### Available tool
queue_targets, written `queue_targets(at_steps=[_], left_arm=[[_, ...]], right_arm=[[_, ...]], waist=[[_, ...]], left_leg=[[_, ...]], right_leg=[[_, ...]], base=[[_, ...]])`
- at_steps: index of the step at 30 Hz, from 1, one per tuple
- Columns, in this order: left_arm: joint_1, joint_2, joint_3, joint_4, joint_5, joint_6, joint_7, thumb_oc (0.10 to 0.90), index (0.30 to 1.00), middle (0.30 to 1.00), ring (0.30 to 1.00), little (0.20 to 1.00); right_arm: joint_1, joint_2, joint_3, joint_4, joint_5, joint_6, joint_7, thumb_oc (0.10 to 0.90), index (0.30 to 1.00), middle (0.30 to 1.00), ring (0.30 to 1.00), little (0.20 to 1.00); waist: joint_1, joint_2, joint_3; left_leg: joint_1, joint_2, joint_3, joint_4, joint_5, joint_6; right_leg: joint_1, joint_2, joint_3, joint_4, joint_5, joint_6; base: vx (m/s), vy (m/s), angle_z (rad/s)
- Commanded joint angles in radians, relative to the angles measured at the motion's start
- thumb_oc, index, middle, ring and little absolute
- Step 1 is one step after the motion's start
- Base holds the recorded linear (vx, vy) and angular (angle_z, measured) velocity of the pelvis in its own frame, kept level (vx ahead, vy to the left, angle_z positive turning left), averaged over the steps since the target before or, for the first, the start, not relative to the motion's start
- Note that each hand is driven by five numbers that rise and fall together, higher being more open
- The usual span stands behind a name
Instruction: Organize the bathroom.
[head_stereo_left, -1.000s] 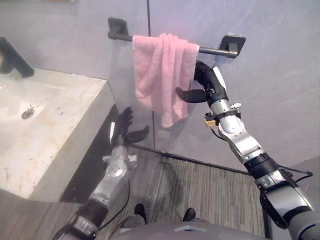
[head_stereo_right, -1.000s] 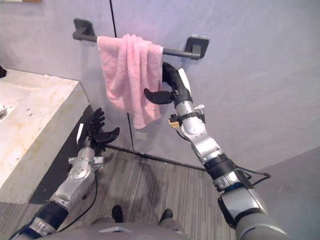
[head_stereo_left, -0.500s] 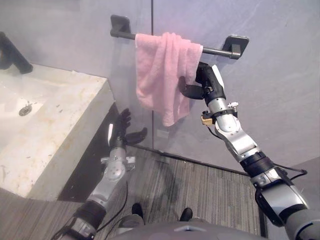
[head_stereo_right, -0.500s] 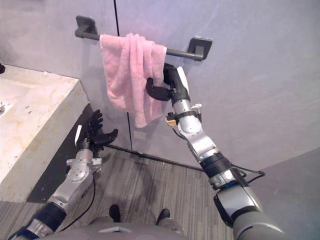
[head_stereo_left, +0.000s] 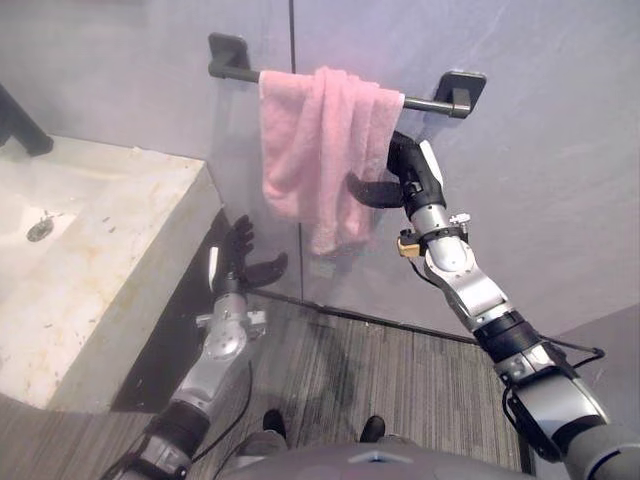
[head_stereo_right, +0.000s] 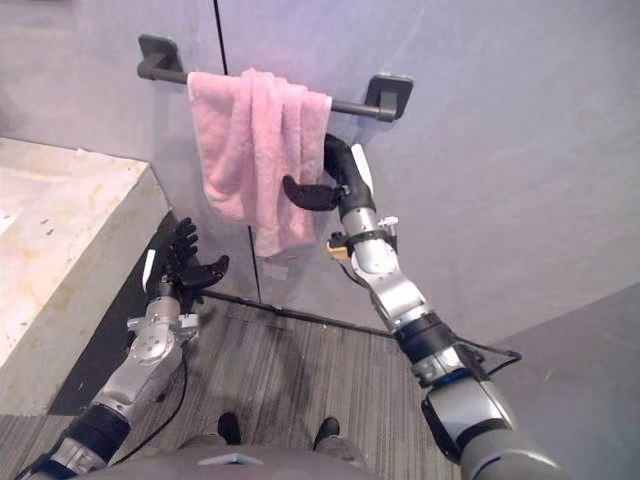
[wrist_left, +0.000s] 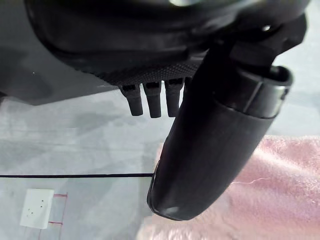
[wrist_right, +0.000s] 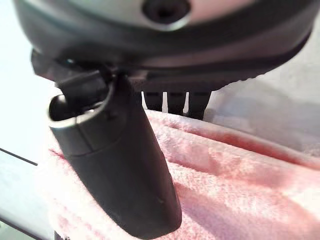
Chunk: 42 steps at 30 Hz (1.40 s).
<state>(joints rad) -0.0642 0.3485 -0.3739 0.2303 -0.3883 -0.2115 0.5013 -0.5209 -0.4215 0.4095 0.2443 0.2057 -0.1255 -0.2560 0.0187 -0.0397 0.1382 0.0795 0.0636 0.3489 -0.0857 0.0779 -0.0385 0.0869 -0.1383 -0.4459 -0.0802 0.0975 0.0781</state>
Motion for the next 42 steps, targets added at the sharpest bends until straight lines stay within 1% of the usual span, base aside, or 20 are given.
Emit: queue_targets(at_steps=[1,10,18,20,21,22,23,24,30,39,42], left_arm=[[-0.073,0.016,0.009,-0.082,0.058,-0.099,0.009,0.800,0.900,0.900,0.900,0.900],[-0.062,0.011,0.004,-0.083,0.068,-0.102,0.011,0.800,0.900,0.900,0.900,0.900],[-0.056,0.010,0.011,-0.078,0.071,-0.103,0.010,0.800,0.900,0.900,0.900,0.900],[-0.050,0.011,0.012,-0.085,0.072,-0.099,0.013,0.800,0.900,0.900,0.900,0.900],[-0.049,0.011,0.013,-0.086,0.072,-0.098,0.013,0.800,0.900,0.900,0.900,0.900],[-0.046,0.012,0.015,-0.086,0.071,-0.098,0.014,0.800,0.900,0.900,0.900,0.900],[-0.045,0.013,0.017,-0.086,0.070,-0.098,0.014,0.800,0.900,0.900,0.900,0.900],[-0.044,0.013,0.019,-0.085,0.068,-0.099,0.013,0.800,0.900,0.900,0.900,0.900],[-0.038,0.011,0.021,-0.083,0.074,-0.108,0.012,0.800,0.900,0.900,0.900,0.900],[-0.043,0.012,0.028,-0.087,0.072,-0.101,0.021,0.800,0.900,0.900,0.900,0.900],[-0.056,0.013,0.044,-0.096,0.069,-0.134,0.048,0.800,0.900,0.900,0.900,0.900]], right_arm=[[-0.103,0.005,-0.042,-0.041,-0.007,-0.108,-0.033,0.800,0.900,0.900,0.900,0.900],[-0.089,-0.008,-0.088,-0.068,0.000,-0.134,-0.084,0.800,0.900,0.900,0.900,0.900],[-0.074,-0.011,-0.109,-0.082,-0.017,-0.158,-0.100,0.800,0.900,0.900,0.900,0.900],[-0.067,-0.014,-0.119,-0.087,-0.017,-0.164,-0.109,0.703,0.754,0.754,0.754,0.754],[-0.065,-0.014,-0.120,-0.089,-0.017,-0.164,-0.110,0.569,0.554,0.554,0.554,0.554],[-0.059,-0.014,-0.124,-0.092,-0.021,-0.168,-0.114,0.502,0.453,0.453,0.453,0.453],[-0.056,-0.013,-0.127,-0.093,-0.022,-0.169,-0.114,0.414,0.321,0.321,0.321,0.321],[-0.052,-0.014,-0.130,-0.095,-0.020,-0.167,-0.108,0.400,0.300,0.300,0.300,0.300],[-0.037,-0.012,-0.124,-0.094,-0.017,-0.168,-0.089,0.400,0.300,0.300,0.300,0.300],[-0.044,-0.014,-0.111,-0.089,-0.016,-0.157,-0.074,0.400,0.300,0.300,0.300,0.300],[-0.040,-0.016,-0.104,-0.097,-0.013,-0.154,-0.066,0.400,0.300,0.300,0.300,0.300]], waist=[[-0.003,-0.009,-0.060],[-0.009,-0.011,-0.058],[-0.015,-0.009,-0.062],[-0.015,-0.008,-0.062],[-0.015,-0.008,-0.062],[-0.015,-0.008,-0.061],[-0.016,-0.007,-0.061],[-0.016,-0.007,-0.062],[-0.018,-0.008,-0.062],[-0.012,-0.010,-0.061],[-0.014,-0.012,-0.059]], left_leg=[[0.045,-0.044,0.036,0.001,-0.090,0.032],[0.046,-0.041,0.037,0.001,-0.092,0.034],[0.049,-0.040,0.042,0.001,-0.089,0.032],[0.048,-0.040,0.042,0.001,-0.089,0.032],[0.048,-0.040,0.042,0.000,-0.089,0.032],[0.048,-0.041,0.041,0.000,-0.090,0.033],[0.048,-0.041,0.041,0.000,-0.090,0.033],[0.047,-0.041,0.040,0.000,-0.090,0.033],[0.046,-0.040,0.042,0.000,-0.089,0.033],[0.048,-0.041,0.038,0.000,-0.091,0.034],[0.047,-0.043,0.033,0.000,-0.090,0.033]], right_leg=[[-0.012,0.021,0.027,0.009,-0.021,0.044],[-0.010,0.023,0.035,0.009,-0.025,0.045],[-0.007,0.026,0.040,0.006,-0.023,0.044],[-0.007,0.027,0.041,0.006,-0.024,0.044],[-0.007,0.027,0.041,0.006,-0.025,0.044],[-0.007,0.027,0.042,0.006,-0.025,0.044],[-0.007,0.027,0.042,0.006,-0.025,0.044],[-0.008,0.027,0.043,0.006,-0.026,0.044],[-0.010,0.026,0.041,0.006,-0.026,0.044],[-0.007,0.026,0.037,0.007,-0.028,0.043],[-0.007,0.026,0.041,0.008,-0.028,0.044]], base=[[0.00,0.004,-0.03],[0.00,0.000,0.00],[0.00,0.000,0.00],[0.00,0.000,0.00],[0.00,0.000,0.00],[0.00,0.000,0.00],[0.00,0.000,0.00],[0.00,0.000,0.00],[0.00,0.001,-0.01],[0.00,0.001,0.00],[0.00,0.000,0.00]])
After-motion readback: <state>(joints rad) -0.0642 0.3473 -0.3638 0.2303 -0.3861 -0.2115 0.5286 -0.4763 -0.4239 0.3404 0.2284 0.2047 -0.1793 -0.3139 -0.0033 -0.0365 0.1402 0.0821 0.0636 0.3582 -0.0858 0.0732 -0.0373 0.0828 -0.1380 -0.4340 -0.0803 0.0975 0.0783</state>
